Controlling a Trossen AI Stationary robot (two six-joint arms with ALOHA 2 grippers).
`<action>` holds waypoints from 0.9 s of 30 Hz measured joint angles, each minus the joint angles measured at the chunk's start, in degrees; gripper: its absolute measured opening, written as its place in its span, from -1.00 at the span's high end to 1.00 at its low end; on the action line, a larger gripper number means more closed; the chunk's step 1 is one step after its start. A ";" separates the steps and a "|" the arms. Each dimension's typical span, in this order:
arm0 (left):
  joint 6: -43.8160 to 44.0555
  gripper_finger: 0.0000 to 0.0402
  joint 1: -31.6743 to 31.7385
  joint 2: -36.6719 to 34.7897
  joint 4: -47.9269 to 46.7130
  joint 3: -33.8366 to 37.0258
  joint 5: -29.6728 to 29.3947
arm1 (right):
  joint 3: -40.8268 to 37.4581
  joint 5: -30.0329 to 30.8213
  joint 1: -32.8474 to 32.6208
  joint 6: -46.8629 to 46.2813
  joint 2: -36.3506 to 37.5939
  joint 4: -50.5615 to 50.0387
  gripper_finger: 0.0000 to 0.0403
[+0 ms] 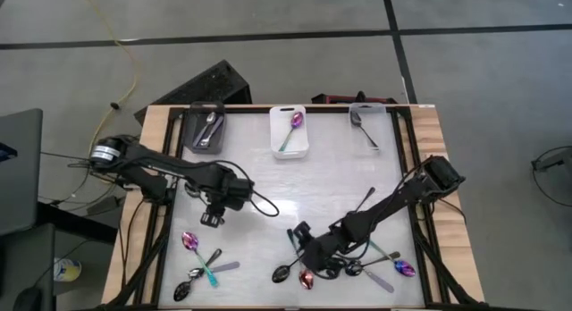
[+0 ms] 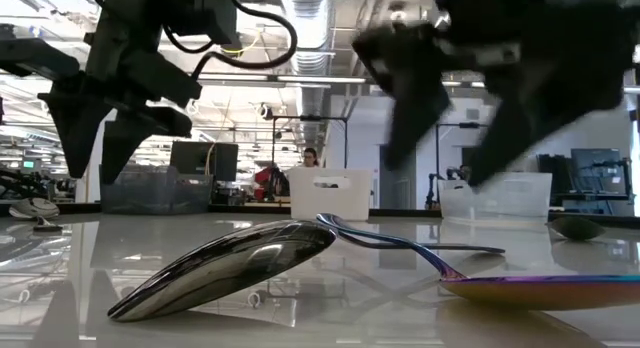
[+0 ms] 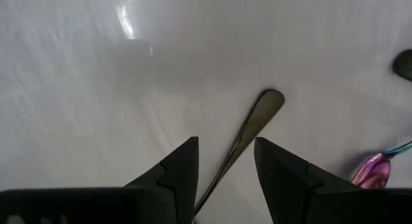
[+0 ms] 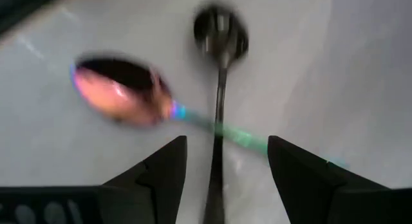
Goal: Sort silverware by color (type)
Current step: Put the black spoon into the transparent bin
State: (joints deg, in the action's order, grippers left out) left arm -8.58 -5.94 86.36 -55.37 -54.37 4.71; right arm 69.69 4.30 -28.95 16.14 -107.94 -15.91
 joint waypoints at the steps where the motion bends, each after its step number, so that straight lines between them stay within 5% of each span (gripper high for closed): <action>1: -0.03 0.33 -0.02 0.09 -0.02 0.00 0.00 | 0.00 0.16 -0.34 -2.11 0.00 -2.02 -0.18; 14: -6.34 0.33 0.00 -0.28 3.00 0.00 -0.22 | 10.67 -4.47 -9.45 -47.78 5.14 -36.61 -0.10; 27: -6.78 0.33 0.05 -0.28 6.30 0.00 -0.23 | 1.82 -4.34 -21.95 -58.19 5.05 -40.03 0.02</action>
State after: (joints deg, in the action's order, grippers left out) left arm -15.35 -5.89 86.08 -49.07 -54.37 4.48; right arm 71.51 -0.04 -50.91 -42.04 -102.89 -55.94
